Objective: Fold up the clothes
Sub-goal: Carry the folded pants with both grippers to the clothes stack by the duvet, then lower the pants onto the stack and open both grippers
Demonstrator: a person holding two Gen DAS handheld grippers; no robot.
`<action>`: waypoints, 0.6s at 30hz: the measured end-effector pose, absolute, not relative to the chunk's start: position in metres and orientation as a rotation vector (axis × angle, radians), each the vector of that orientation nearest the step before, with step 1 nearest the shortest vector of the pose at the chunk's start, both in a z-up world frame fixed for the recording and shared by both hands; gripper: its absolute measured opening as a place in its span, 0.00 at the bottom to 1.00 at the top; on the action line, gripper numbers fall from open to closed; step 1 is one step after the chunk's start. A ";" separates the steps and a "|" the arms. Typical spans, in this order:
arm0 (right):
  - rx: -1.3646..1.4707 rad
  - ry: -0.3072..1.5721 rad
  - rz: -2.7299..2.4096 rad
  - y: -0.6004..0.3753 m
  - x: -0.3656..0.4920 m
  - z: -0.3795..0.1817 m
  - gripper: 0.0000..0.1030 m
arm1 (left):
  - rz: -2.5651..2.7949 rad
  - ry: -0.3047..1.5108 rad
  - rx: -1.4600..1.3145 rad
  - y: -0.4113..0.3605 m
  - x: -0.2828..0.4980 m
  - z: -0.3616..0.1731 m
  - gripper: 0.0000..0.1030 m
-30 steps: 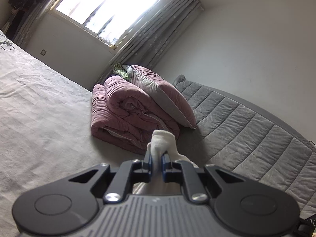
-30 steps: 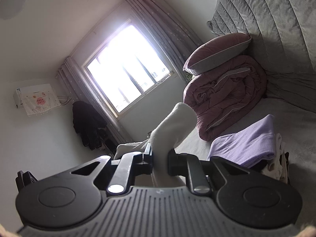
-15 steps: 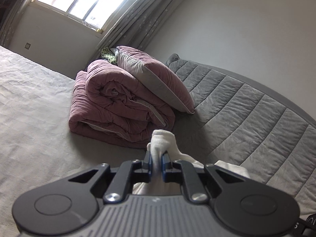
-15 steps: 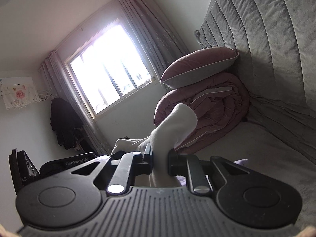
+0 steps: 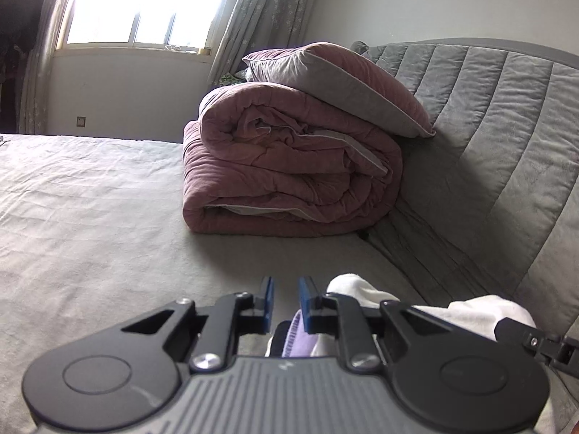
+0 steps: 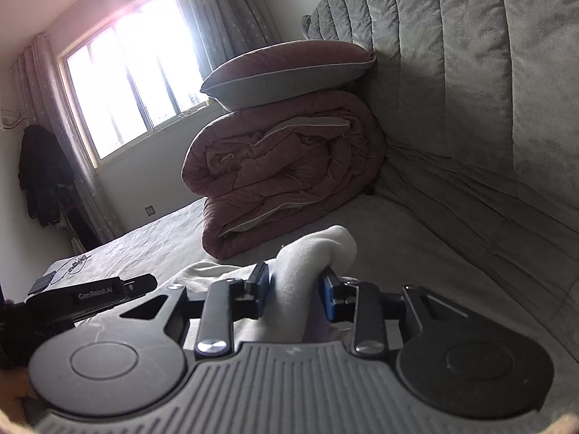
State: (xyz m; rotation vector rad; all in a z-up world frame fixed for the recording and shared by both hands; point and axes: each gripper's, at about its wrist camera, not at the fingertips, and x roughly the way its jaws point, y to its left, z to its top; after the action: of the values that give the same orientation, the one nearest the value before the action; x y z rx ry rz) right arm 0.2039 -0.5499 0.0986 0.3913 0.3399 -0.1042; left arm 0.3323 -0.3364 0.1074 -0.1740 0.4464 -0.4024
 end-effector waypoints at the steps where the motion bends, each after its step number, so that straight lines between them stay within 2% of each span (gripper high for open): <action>1: 0.383 0.326 -0.106 -0.551 0.201 0.101 0.37 | -0.401 0.418 -0.186 -0.334 0.329 0.109 0.16; 5: 0.313 0.249 -0.137 -0.546 0.194 0.116 0.40 | -0.423 0.316 -0.223 -0.329 0.316 0.118 0.15; 9: 0.233 0.182 -0.114 -0.530 0.191 0.123 0.40 | -0.513 0.311 -0.200 -0.335 0.309 0.117 0.15; 18: 0.127 0.363 -0.098 -0.509 0.214 0.075 0.40 | -0.531 0.418 -0.076 -0.345 0.303 0.073 0.15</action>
State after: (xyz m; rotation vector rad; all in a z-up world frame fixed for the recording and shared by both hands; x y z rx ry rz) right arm 0.2142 -0.5090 0.0753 0.1267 0.3630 -0.0979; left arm 0.3033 -0.3446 0.0733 -0.0763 0.4181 -0.5311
